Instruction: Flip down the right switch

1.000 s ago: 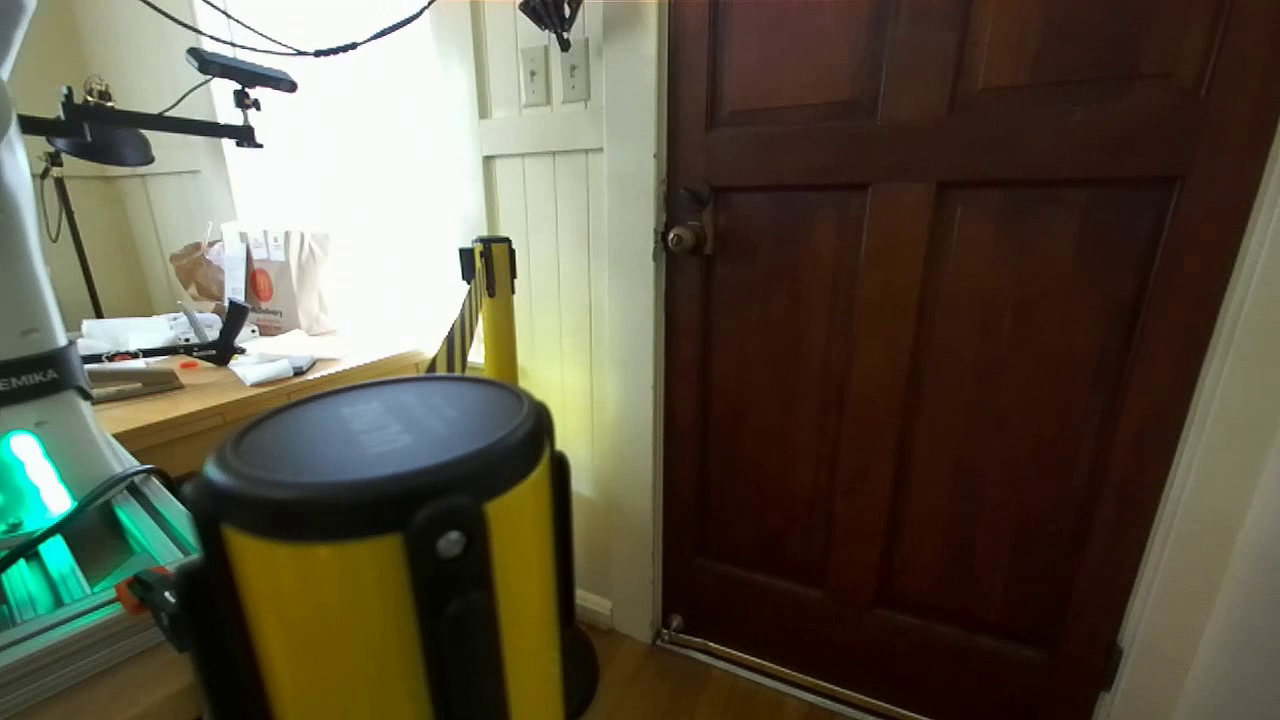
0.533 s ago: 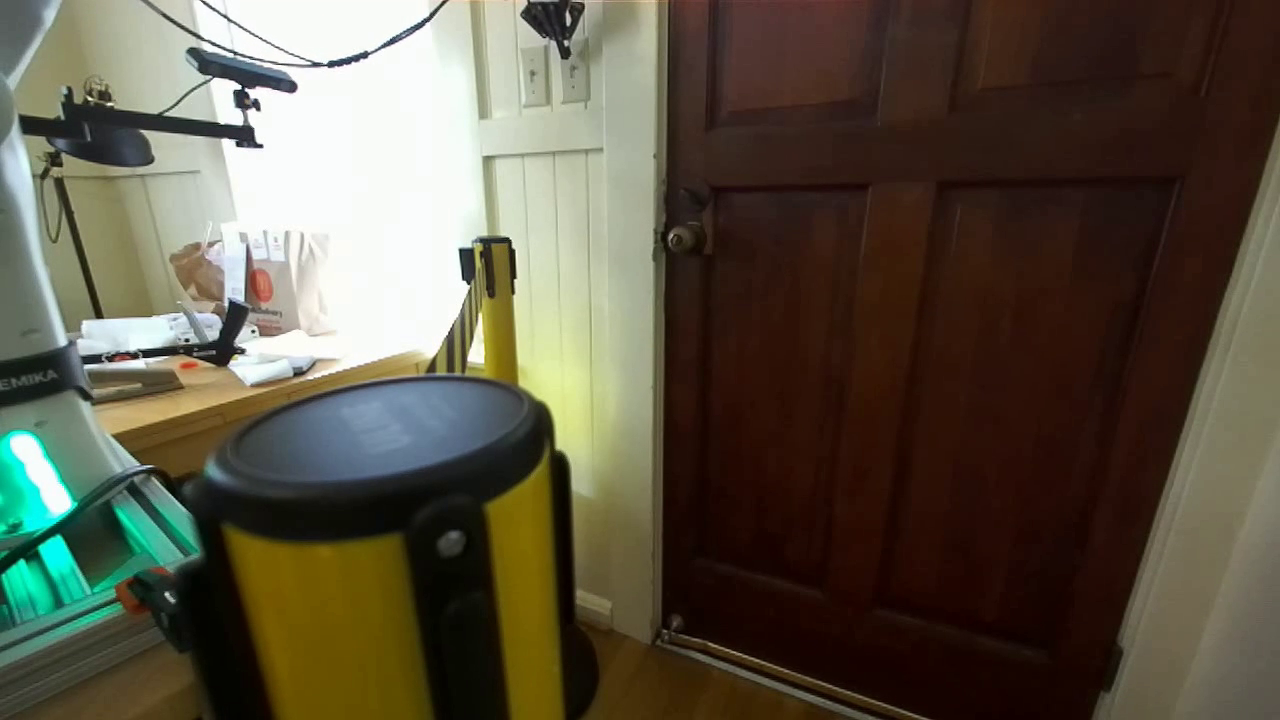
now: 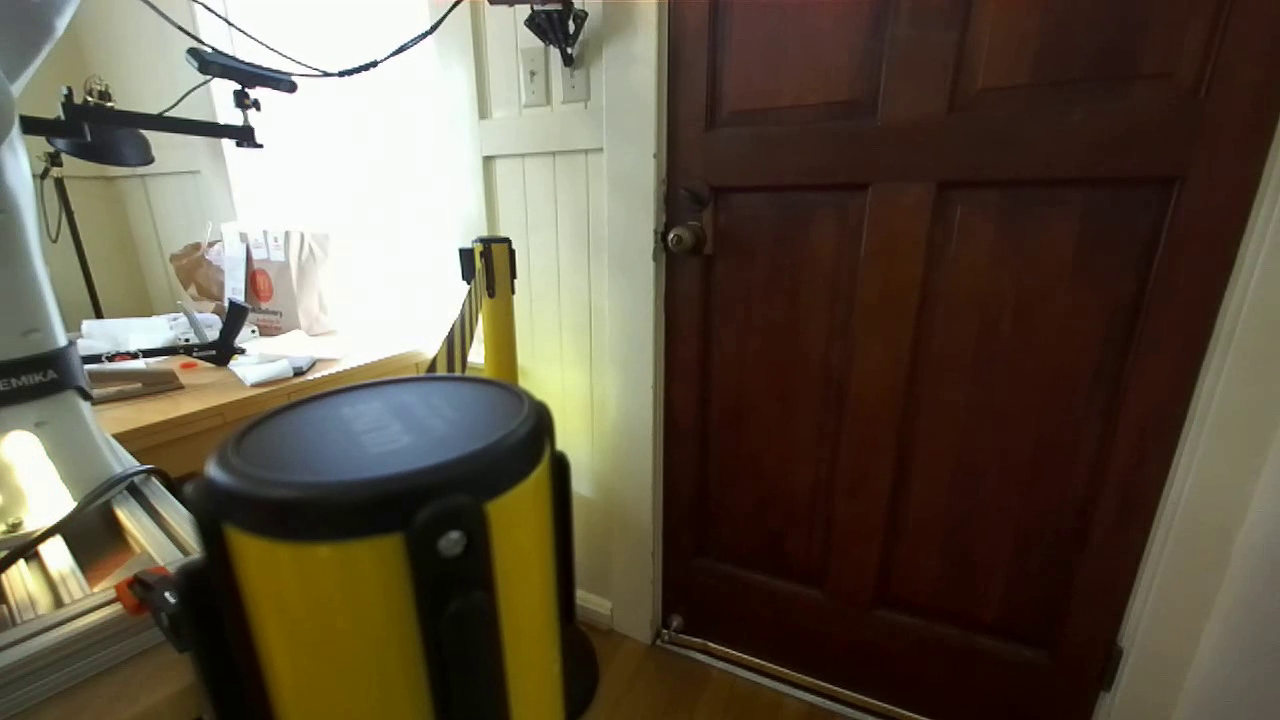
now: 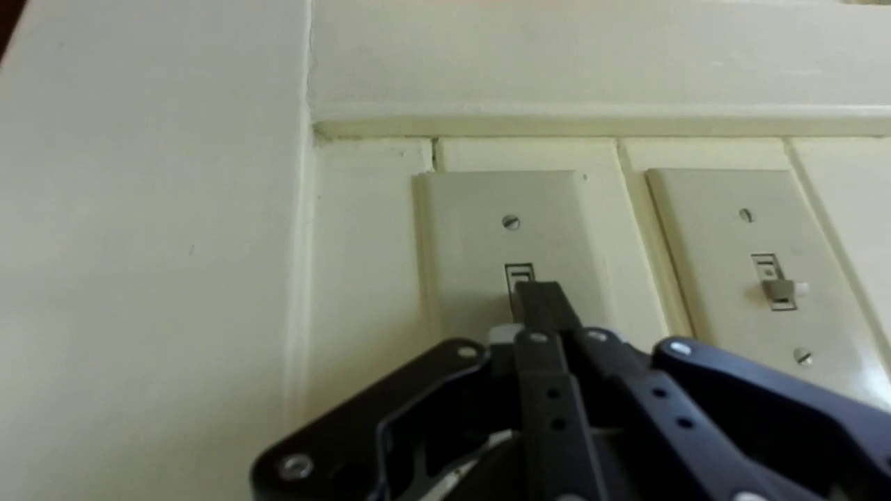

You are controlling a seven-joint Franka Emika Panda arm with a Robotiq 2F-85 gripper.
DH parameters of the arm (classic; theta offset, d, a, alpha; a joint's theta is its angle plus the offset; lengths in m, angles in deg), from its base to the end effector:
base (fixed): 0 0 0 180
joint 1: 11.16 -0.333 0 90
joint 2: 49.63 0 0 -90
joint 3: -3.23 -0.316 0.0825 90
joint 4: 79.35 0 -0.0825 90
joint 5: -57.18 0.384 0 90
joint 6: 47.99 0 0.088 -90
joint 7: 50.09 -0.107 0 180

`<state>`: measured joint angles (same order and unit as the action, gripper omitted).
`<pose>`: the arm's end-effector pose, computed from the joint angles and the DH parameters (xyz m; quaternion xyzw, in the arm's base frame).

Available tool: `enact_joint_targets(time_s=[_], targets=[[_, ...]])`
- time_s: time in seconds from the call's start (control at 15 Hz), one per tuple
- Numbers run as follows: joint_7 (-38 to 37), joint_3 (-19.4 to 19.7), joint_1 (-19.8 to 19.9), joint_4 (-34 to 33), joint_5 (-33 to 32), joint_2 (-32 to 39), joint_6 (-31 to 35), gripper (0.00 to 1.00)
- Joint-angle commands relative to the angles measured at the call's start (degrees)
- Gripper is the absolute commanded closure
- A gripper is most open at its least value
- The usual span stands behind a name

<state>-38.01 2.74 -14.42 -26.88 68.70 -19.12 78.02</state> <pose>0.7379 0.0530 0.6747 -0.9202 -0.1012 -0.3711 0.0722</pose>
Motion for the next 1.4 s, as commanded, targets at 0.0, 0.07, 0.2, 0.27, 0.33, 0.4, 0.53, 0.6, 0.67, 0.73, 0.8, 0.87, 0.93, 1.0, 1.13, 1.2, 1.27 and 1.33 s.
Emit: enact_joint_targets(time_s=[0.0, 0.07, 0.2, 0.27, 0.33, 0.4, 0.53, 0.6, 0.67, 0.73, 0.8, 0.87, 0.93, 1.0, 1.13, 1.2, 1.27, 1.33], targets=[[-0.5, 0.5, -0.6, -4.3, -1.5, 2.6, -3.0, 1.00], [-0.4, 0.3, -0.5, -4.3, -1.4, 2.7, -3.6, 1.00], [-0.4, 0.0, -0.5, -4.2, -1.1, 2.7, -5.3, 1.00], [-0.3, -0.2, -0.5, -4.0, -0.8, 2.6, -6.6, 1.00], [-0.2, -0.3, -0.6, -3.8, -0.9, 2.8, -7.4, 1.00], [-0.2, -0.3, -0.7, -3.8, -0.9, 2.9, -8.2, 1.00], [-0.2, 0.0, -1.2, -4.0, -1.4, 3.2, -9.1, 1.00], [-0.2, 0.0, -1.3, -4.2, -1.4, 3.4, -9.4, 1.00], [-0.1, 0.0, -1.3, -4.4, -1.3, 3.5, -9.5, 1.00], [-0.1, 0.1, -1.5, -4.5, -1.5, 3.4, -9.5, 1.00], [-0.1, 0.1, -1.6, -4.8, -1.5, 3.2, -9.6, 1.00], [-1.1, 0.4, -1.9, -5.2, -2.0, 2.5, -10.9, 1.00], [-1.2, 0.3, -1.9, -5.5, -1.8, 1.8, -12.0, 1.00], [-0.8, -0.1, -1.8, -5.6, -1.1, 0.5, -13.3, 1.00], [-0.5, -0.4, -1.6, -5.5, -0.5, -1.7, -15.7, 1.00], [-0.5, -0.4, -1.5, -5.4, -0.6, -2.6, -17.1, 1.00], [-0.4, -0.6, -1.3, -5.3, 0.0, -3.4, -18.5, 1.00], [-0.7, -0.4, -1.3, -5.1, -0.2, -3.9, -19.7, 1.00]])
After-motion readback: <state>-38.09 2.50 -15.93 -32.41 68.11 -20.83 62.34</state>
